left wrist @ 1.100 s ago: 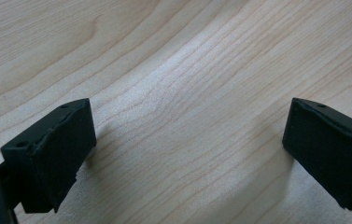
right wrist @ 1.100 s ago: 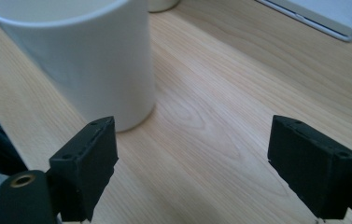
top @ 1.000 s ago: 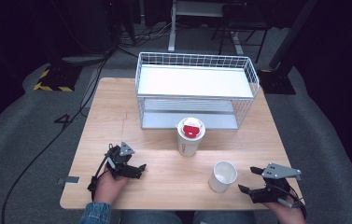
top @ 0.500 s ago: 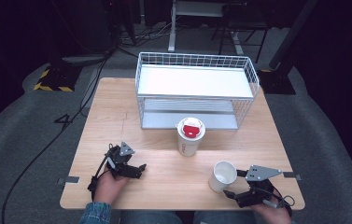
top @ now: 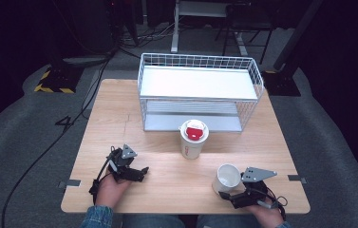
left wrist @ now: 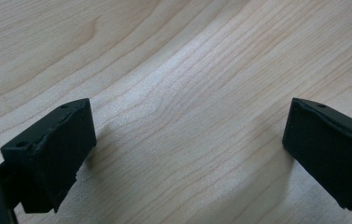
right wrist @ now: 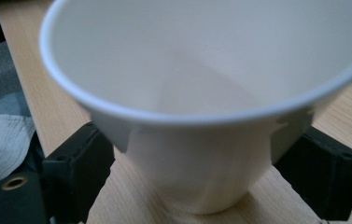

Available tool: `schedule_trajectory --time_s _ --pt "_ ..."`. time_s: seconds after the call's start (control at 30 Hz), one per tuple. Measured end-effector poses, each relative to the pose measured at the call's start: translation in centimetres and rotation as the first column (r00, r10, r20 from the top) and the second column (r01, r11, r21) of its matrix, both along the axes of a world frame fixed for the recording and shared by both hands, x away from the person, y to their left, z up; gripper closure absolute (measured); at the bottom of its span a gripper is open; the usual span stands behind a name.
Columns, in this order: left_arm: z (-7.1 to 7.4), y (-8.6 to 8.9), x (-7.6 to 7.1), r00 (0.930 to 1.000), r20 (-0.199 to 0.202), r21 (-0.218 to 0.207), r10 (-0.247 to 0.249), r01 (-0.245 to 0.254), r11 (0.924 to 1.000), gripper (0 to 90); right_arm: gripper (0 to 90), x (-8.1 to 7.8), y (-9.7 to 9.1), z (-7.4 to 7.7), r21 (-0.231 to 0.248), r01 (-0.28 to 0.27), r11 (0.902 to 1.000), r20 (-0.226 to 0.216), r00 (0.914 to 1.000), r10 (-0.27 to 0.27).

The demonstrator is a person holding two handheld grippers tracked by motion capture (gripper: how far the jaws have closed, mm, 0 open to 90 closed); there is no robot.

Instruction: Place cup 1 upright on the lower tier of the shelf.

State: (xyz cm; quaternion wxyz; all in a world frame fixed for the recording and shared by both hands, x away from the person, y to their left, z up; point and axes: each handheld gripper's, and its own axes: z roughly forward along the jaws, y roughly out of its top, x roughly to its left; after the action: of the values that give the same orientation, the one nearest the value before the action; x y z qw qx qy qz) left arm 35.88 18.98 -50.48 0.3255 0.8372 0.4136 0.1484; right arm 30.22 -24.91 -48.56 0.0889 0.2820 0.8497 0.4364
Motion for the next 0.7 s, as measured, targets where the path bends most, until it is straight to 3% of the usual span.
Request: schedule_trajectory --time_s 0.2,0.43,0.7 --pt "0.01 0.01 0.0 1.0 -0.001 0.0 -0.001 0.001 1.0 3.2 14.8 0.06 0.64 -0.33 0.031 0.015 0.9994 0.043 0.9989 -0.017" --pt "0.0 0.02 0.02 1.0 -0.001 0.0 -0.002 0.002 1.0 3.2 16.2 0.11 0.68 -0.44 0.045 0.047 0.9979 0.064 0.9967 -0.05" --pt "0.01 0.02 0.02 1.0 -0.001 0.0 -0.002 0.002 1.0 3.2 22.1 -0.12 0.72 -0.56 0.037 0.039 0.9985 0.082 0.9958 -0.042"
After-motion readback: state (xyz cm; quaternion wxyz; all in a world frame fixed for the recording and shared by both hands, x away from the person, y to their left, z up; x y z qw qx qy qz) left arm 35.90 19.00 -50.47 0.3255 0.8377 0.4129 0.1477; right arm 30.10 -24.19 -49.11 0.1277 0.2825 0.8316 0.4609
